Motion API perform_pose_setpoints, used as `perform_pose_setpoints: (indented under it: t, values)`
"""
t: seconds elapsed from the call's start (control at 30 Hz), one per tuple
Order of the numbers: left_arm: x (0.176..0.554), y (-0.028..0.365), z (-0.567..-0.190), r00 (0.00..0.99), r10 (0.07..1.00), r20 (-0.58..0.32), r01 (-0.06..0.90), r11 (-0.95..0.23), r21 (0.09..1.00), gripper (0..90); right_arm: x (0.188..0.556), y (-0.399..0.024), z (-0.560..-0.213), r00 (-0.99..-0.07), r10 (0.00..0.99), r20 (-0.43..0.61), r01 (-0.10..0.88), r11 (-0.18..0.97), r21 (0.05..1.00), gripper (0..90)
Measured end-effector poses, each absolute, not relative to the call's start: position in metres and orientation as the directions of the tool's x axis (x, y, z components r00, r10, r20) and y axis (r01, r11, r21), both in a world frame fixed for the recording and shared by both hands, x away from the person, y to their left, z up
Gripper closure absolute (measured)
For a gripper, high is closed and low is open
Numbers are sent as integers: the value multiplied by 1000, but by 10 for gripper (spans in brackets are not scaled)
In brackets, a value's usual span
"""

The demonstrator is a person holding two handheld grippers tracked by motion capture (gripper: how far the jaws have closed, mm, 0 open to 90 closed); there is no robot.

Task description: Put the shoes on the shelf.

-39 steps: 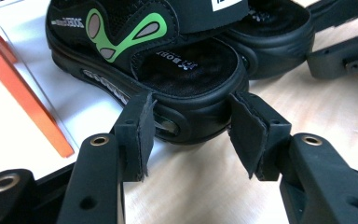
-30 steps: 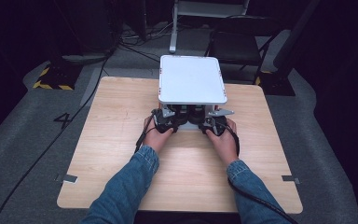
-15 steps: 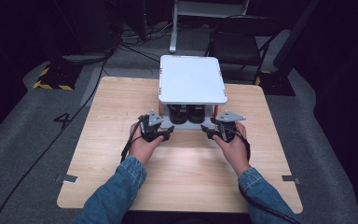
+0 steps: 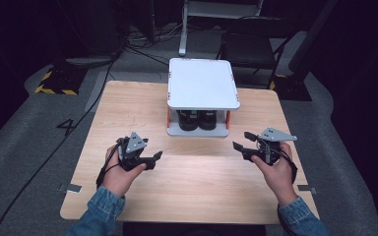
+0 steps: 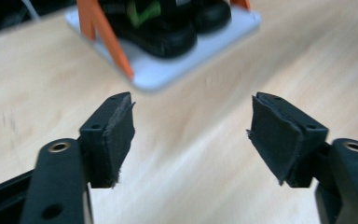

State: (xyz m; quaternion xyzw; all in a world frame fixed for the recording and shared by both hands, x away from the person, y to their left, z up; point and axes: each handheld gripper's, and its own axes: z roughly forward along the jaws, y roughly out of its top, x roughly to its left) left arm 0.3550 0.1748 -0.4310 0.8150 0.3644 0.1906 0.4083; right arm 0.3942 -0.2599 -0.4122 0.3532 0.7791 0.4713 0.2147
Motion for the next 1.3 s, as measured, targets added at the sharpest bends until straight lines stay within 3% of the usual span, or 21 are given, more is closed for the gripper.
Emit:
perform_pose_setpoints:
  t: [0.3, 0.43, 0.53, 0.87, 1.23, 1.3]
  values:
    - [334, 227, -437, 643, 764, 46, 434, -413, 800, 236, 375, -311, -421, -624, 781, -8, 392, 321, 862, 349]
    - [336, 245, -453, 623, 782, 27, 483, -411, 773, 226, 372, -328, -433, -614, 789, 12, 419, 314, 852, 333]
    - [340, 251, -464, 612, 790, 29, 522, -431, 736, 231, 373, -337, -445, -620, 784, 27, 462, 336, 821, 295]
    - [350, 262, -493, 539, 842, -25, 663, -406, 629, 218, 386, -342, -485, -585, 811, 14, 547, 382, 745, 297]
    - [356, 262, -502, 478, 878, -13, 653, -346, 674, 156, 393, -344, -504, -565, 825, -9, 544, 381, 748, 248]
    - [357, 261, -504, 470, 882, -17, 648, -332, 686, 151, 393, -343, -504, -560, 828, -9, 550, 380, 743, 169]
